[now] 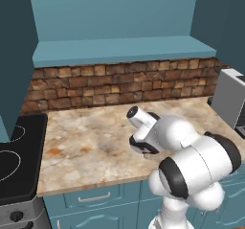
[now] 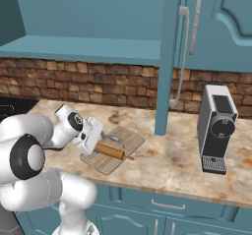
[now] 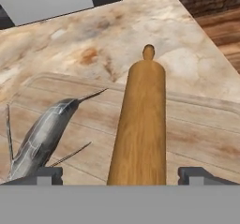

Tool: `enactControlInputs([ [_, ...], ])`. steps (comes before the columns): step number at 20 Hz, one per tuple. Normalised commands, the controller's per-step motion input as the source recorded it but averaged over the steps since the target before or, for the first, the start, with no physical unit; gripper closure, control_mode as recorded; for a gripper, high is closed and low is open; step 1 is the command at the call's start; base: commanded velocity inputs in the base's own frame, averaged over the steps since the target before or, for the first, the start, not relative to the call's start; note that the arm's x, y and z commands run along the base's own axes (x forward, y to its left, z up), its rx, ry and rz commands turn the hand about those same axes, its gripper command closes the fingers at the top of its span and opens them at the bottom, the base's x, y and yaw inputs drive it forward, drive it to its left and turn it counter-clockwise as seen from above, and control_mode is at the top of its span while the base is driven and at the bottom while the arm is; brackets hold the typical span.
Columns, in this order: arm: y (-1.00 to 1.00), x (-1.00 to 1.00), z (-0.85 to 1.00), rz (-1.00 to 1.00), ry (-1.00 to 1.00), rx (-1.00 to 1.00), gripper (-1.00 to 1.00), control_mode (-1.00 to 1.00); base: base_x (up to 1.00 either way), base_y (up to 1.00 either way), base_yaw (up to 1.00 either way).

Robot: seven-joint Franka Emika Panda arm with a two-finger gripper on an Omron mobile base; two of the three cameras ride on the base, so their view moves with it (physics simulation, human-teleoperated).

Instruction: Open the cabinet, retrieve the rolling pin, and place it next to the meat on the cutting board to prepare for tenderizing.

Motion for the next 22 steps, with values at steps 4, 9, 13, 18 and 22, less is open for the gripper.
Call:
enactControlInputs([
  [4, 0.04, -0.33, 0.18, 0.0, -0.15, 0.0, -1.0, -1.0, 0.0, 0.0, 0.0],
  [9, 0.06, -0.19, 0.5, 0.0, -0.12, 0.0, -1.0, -1.0, 0.0, 0.0, 0.0],
  [13, 0.0, 0.0, 0.68, 0.0, -0.07, -0.02, -1.0, -1.0, 0.0, 0.0, 0.0],
  [18, 0.06, -0.07, 0.69, 0.0, -0.05, -0.07, -1.0, -1.0, 0.0, 0.0, 0.0],
  [22, 0.24, -0.24, 0.59, 0.0, -0.03, -0.07, -1.0, -1.0, 0.0, 0.0, 0.0],
])
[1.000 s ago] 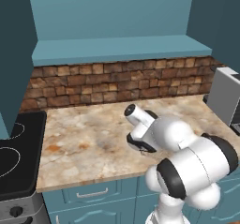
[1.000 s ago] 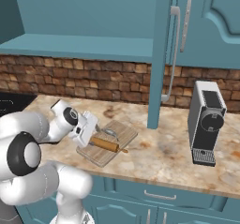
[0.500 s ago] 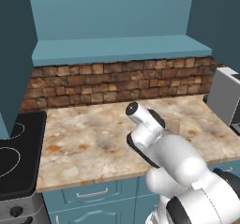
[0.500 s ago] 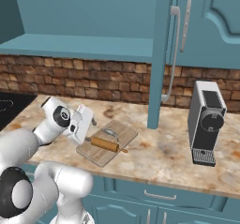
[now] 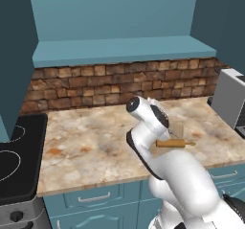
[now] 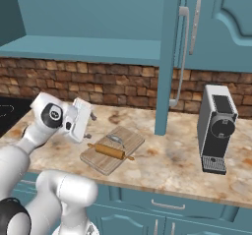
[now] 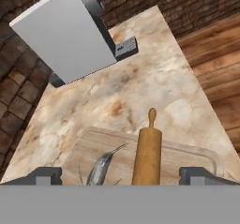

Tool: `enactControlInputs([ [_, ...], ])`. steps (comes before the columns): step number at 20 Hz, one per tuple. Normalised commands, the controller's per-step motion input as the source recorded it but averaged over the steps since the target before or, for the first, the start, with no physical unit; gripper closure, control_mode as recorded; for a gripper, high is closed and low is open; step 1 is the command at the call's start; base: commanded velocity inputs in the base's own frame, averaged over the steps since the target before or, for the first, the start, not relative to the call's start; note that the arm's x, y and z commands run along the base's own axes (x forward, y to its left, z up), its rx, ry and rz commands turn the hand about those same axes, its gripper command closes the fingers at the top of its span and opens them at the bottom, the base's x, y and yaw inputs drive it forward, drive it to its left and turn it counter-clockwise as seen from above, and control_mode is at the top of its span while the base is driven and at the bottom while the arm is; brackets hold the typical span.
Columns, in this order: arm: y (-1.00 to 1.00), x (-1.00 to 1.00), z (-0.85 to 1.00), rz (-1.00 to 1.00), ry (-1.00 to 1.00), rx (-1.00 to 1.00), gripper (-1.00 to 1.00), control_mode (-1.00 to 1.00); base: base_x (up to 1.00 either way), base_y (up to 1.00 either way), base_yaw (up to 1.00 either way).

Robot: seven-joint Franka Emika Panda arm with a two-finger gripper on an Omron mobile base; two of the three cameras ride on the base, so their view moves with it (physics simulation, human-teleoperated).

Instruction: Open the cabinet, retrieve the rolling pin, and place it next to the meat on the cutting board to prepare for tenderizing.

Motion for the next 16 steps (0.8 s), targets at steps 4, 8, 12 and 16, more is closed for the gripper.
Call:
enactControlInputs([
  [4, 0.36, -0.36, 0.58, 0.0, -0.02, -0.07, -1.0, -1.0, 0.0, 0.0, 0.0],
  [8, 0.31, -0.37, 0.61, 0.0, -0.02, -0.08, -1.0, -1.0, 0.0, 0.0, 0.0],
  [12, 0.32, -0.42, 0.56, 0.0, -0.03, -0.09, -1.0, -1.0, 0.0, 0.0, 0.0],
  [16, 0.32, -0.52, 0.44, 0.0, -0.04, -0.06, -1.0, -1.0, 0.0, 0.0, 0.0],
])
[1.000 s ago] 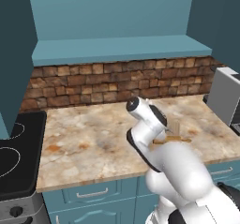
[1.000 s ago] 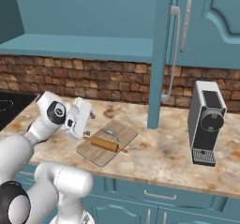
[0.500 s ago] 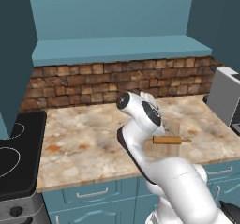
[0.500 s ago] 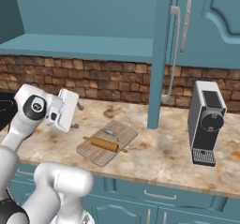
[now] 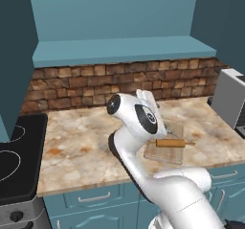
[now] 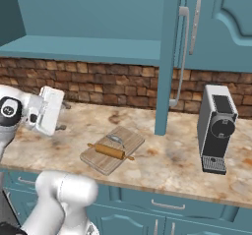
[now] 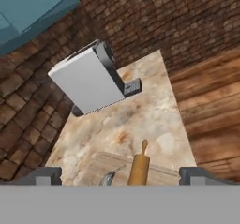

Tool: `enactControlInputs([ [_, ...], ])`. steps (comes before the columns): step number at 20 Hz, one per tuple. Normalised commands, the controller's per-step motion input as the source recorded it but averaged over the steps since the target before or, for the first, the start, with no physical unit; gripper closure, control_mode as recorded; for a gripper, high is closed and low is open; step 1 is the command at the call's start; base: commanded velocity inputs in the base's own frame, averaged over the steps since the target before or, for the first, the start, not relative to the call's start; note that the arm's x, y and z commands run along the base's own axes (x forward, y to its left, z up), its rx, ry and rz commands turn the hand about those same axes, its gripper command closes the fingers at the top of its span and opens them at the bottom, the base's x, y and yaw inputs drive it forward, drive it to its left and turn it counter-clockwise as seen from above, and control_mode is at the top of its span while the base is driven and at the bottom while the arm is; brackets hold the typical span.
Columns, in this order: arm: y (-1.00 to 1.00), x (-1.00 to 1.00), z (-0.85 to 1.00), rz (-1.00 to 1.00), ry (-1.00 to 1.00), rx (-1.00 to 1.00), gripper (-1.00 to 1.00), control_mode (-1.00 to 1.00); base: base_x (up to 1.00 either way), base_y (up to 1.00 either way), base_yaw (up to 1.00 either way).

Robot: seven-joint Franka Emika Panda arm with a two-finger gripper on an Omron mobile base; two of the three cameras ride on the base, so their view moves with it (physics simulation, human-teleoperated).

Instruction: Open the cabinet, retrieve the rolling pin, and place it next to the meat on the cutting board to prepare for tenderizing.

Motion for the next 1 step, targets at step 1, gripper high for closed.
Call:
enactControlInputs([
  [1, 0.34, -0.47, 0.39, 0.0, -0.04, -0.06, -1.0, -1.0, 0.0, 0.0, 0.0],
])
